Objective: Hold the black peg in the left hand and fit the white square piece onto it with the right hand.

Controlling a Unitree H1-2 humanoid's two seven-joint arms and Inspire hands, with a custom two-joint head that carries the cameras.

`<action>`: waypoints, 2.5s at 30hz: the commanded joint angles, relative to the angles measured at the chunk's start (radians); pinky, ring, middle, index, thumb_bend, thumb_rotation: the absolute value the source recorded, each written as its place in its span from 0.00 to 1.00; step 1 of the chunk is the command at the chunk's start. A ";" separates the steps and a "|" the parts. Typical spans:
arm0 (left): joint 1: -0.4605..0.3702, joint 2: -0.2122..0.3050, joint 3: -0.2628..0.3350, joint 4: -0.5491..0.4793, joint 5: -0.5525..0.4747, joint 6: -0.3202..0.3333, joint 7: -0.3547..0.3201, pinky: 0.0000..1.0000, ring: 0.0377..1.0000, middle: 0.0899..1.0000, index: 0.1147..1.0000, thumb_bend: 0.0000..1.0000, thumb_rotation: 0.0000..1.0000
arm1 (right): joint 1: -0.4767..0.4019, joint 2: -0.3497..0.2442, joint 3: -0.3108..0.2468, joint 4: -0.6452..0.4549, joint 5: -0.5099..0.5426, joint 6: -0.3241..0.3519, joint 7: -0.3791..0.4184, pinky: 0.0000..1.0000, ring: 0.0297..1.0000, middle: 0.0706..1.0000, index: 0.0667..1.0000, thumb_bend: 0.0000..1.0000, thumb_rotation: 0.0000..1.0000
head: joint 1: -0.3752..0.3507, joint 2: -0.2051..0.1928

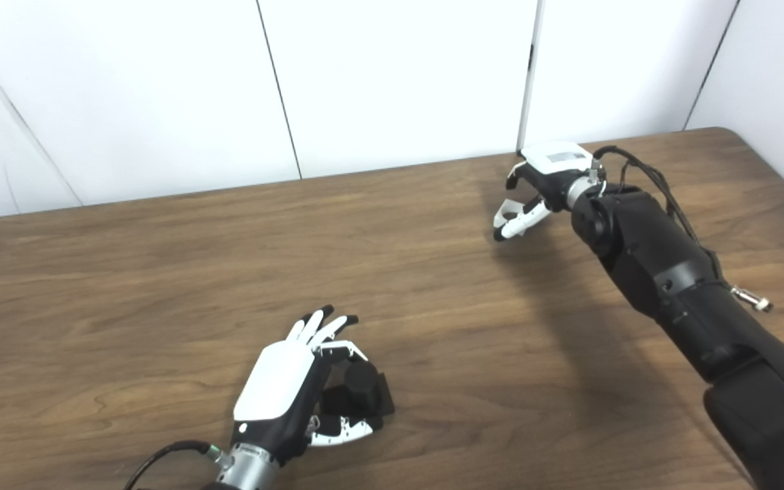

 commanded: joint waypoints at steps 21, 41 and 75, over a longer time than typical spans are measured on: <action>-0.004 0.002 0.002 -0.020 0.027 0.031 -0.045 1.00 1.00 0.91 0.42 0.52 0.07 | -0.066 -0.017 -0.007 0.016 -0.004 -0.004 0.003 1.00 1.00 1.00 0.76 0.86 0.54 | 0.000 0.008; -0.003 -0.012 -0.001 -0.011 0.026 0.029 -0.028 1.00 1.00 0.91 0.42 0.52 0.07 | -0.059 -0.023 -0.017 0.023 0.007 0.001 0.020 1.00 1.00 0.98 0.65 0.82 0.49 | -0.002 0.013; -0.007 -0.016 0.004 -0.004 0.018 0.028 -0.021 1.00 1.00 0.92 0.42 0.52 0.07 | -0.071 -0.019 -0.003 0.053 0.005 -0.017 -0.010 1.00 1.00 0.97 0.58 0.84 0.34 | 0.008 0.011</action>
